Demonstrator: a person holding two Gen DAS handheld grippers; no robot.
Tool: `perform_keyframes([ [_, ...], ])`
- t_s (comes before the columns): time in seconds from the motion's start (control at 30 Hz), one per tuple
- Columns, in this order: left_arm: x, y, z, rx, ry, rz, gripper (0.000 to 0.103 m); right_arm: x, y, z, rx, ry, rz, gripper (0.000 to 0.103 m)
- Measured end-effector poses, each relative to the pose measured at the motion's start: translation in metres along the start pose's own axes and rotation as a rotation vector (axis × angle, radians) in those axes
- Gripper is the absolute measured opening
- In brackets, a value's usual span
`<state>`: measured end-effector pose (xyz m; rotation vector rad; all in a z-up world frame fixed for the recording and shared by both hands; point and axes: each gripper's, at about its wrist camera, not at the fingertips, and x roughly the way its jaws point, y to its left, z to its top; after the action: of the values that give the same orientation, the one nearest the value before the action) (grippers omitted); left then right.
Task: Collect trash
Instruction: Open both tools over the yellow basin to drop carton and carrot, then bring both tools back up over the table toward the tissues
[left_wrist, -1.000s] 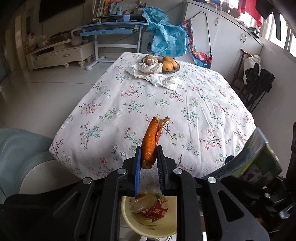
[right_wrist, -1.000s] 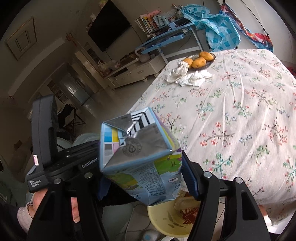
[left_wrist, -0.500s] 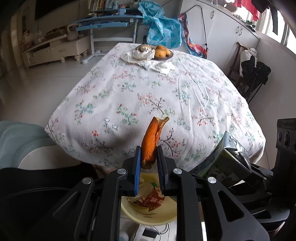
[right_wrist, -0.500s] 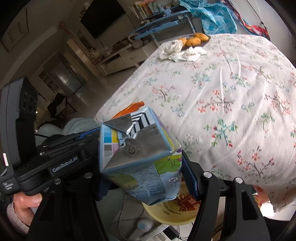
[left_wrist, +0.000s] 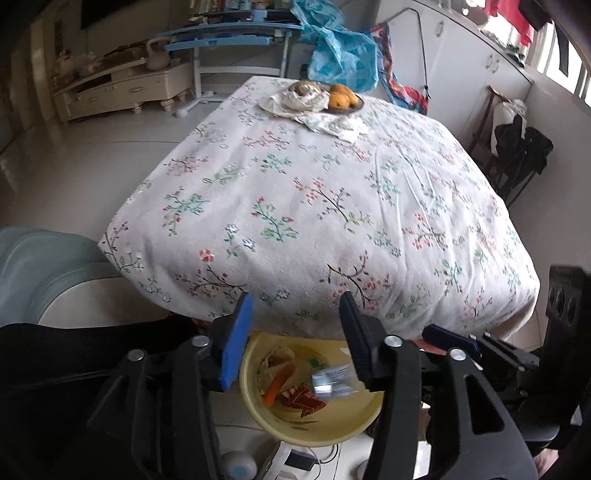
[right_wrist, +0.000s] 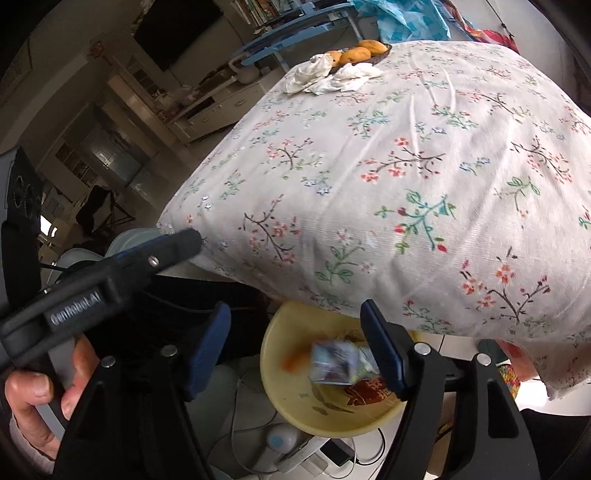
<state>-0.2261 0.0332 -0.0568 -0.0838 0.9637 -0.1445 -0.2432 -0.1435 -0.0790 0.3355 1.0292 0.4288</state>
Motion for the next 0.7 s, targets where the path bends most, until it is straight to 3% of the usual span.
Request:
perform_keyframes([
  [0.37, -0.012, 0.005, 0.006, -0.026, -0.091, 0.039, 0.064, 0.000, 0.006, -0.001, -0.037, -0.020, -0.035, 0.070],
  [0.7, -0.014, 0.008, 0.008, -0.042, -0.119, 0.053, 0.069, -0.006, 0.009, 0.002, -0.066, -0.073, -0.063, 0.070],
])
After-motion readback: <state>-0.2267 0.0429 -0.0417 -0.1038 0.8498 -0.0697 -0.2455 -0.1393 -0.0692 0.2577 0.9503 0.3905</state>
